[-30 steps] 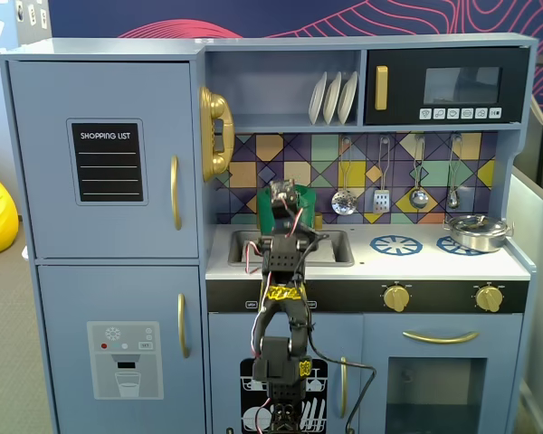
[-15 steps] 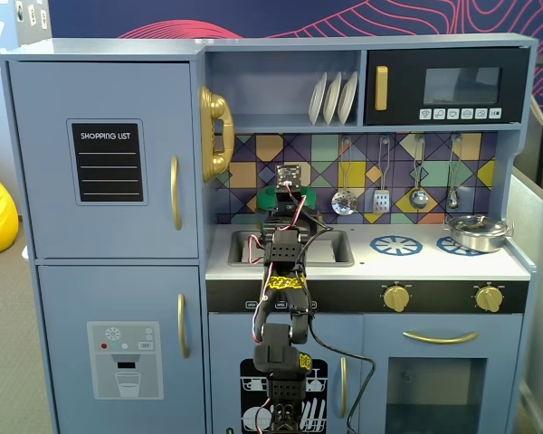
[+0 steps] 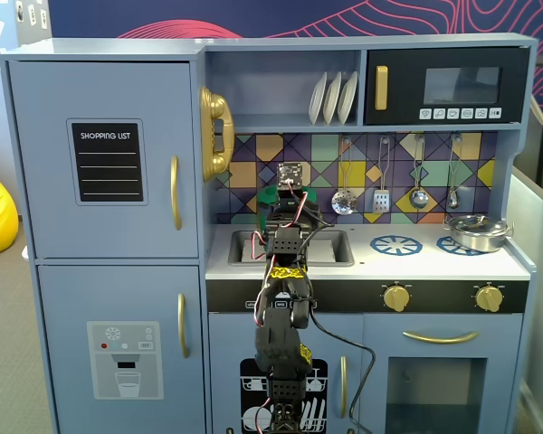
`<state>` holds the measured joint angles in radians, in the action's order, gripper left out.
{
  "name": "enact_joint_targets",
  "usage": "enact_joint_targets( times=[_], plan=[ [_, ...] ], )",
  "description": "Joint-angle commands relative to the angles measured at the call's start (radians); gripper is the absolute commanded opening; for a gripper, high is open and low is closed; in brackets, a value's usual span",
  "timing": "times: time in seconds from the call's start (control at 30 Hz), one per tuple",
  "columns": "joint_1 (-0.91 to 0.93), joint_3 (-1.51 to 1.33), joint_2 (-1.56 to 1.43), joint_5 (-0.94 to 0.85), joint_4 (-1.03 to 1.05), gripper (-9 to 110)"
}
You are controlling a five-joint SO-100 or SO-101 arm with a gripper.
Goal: Take off the lid from the green recipient and place it on the counter
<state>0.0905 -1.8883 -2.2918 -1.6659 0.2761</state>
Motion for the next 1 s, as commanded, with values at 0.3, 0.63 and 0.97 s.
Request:
enact_joint_targets(
  times=[0.3,0.63,0.97],
  plan=[
    [-0.023,0.186,0.115,-0.014,-0.049,39],
    [-0.031,0.186,0.127,-0.028,-0.040,33],
    [-0.023,0.206,0.150,-0.083,0.015,16]
  ],
)
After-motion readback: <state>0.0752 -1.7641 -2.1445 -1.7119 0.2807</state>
